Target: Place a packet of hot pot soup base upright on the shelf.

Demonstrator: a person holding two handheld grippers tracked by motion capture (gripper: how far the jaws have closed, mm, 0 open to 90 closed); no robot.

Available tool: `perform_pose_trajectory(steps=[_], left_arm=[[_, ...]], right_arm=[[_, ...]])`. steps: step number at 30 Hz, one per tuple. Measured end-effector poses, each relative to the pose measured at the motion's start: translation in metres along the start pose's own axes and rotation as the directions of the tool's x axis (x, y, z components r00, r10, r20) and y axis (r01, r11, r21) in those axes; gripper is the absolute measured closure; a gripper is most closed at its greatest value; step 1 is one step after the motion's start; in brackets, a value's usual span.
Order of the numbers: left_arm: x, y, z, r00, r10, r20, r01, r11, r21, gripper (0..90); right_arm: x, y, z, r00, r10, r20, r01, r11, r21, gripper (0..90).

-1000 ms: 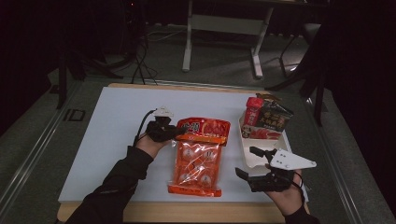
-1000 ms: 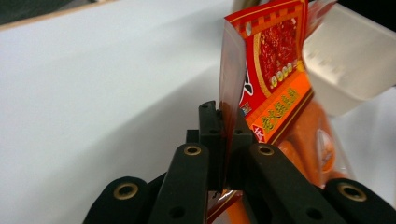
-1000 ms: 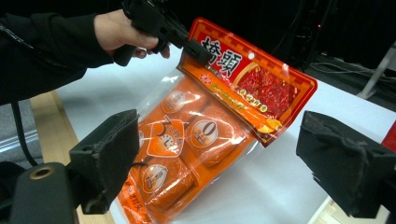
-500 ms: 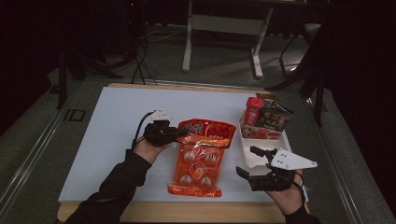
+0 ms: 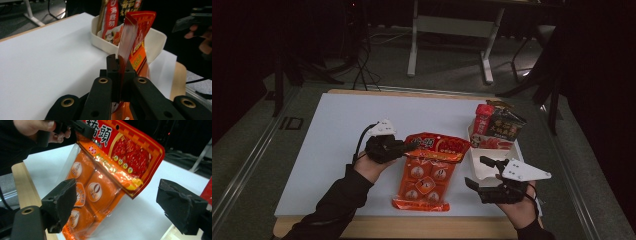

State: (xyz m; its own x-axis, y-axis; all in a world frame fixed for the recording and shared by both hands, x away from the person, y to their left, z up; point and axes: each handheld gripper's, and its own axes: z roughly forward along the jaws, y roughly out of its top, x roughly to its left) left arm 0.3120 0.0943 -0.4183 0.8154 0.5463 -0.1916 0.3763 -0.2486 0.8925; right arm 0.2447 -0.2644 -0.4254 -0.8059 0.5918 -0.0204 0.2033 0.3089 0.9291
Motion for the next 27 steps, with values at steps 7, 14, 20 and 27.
perform_pose_trajectory(steps=[7, 14, 20, 27], left_arm=[[-0.024, 0.009, -0.007, 0.9935, 0.042, 0.105, -0.039, 0.9987, -0.032, 89.6], [-0.045, 0.019, -0.014, 0.9745, 0.14, 0.175, -0.127, 0.9882, -0.086, 89.7], [-0.05, 0.026, -0.017, 0.968, 0.149, 0.202, -0.127, 0.985, -0.117, 89.9], [-0.054, 0.037, -0.02, 0.9686, 0.156, 0.194, -0.129, 0.9813, -0.142, 89.9]], right_arm=[[0.0, 0.002, -0.002, 0.9999, -0.003, 0.01, 0.003, 1.0, -0.002, 18.2], [-0.002, 0.002, 0.001, 1.0, 0.007, 0.007, -0.007, 1.0, 0.003, 17.8], [-0.001, 0.005, 0.002, 0.9998, 0.001, -0.021, -0.001, 1.0, -0.011, 19.9], [-0.009, 0.016, 0.005, 0.9988, 0.014, -0.048, -0.015, 1.0, -0.026, 26.7]])
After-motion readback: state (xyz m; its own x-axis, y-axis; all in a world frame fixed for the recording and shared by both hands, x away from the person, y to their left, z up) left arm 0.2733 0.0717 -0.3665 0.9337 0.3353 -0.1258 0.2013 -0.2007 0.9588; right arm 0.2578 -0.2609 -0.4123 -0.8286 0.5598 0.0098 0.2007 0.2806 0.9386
